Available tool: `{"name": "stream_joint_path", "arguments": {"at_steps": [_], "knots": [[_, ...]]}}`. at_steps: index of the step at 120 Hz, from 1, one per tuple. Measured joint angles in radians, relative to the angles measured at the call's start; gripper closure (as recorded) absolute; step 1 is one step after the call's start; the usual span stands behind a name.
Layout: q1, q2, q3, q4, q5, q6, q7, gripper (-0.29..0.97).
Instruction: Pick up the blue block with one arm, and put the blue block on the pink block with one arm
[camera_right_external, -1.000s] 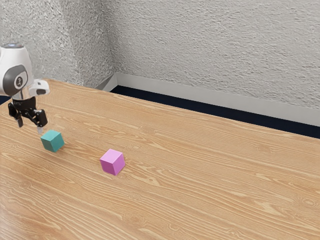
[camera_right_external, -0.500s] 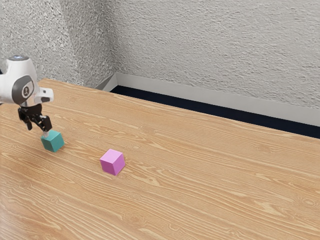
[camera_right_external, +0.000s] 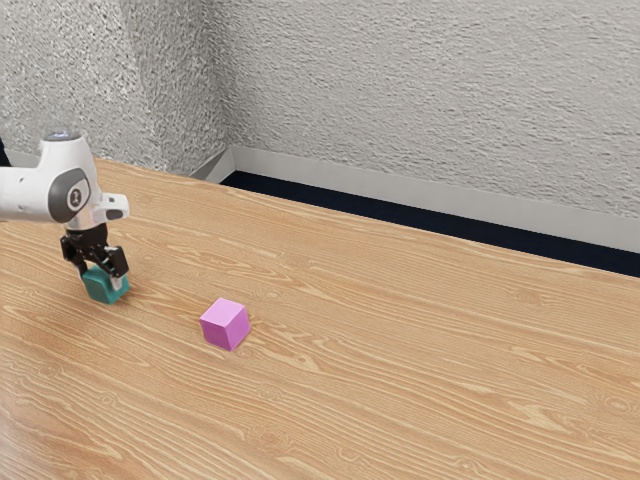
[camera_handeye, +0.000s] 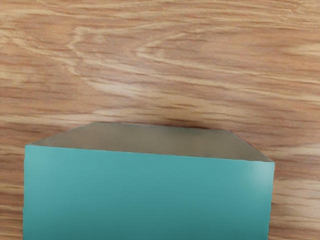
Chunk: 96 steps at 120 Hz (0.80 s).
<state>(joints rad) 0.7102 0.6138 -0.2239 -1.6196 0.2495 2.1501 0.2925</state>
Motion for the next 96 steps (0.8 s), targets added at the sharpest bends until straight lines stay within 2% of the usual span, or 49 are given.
{"name": "stream_joint_path", "arguments": {"at_steps": [16, 33, 57, 68, 83, 96], "knots": [[-0.001, 0.034, 0.0, 0.048, -0.001, -0.014, -0.016, 0.01], [-0.003, 0.053, -0.004, 0.073, -0.001, -0.036, -0.037, 0.23], [0.0, 0.057, -0.008, 0.083, 0.008, -0.056, -0.063, 0.32], [0.011, 0.034, -0.038, 0.084, 0.027, -0.077, -0.075, 0.35], [0.064, -0.051, -0.127, 0.046, 0.043, -0.117, -0.091, 0.36], [0.075, -0.092, -0.19, 0.017, 0.045, -0.14, -0.109, 0.37]]}}
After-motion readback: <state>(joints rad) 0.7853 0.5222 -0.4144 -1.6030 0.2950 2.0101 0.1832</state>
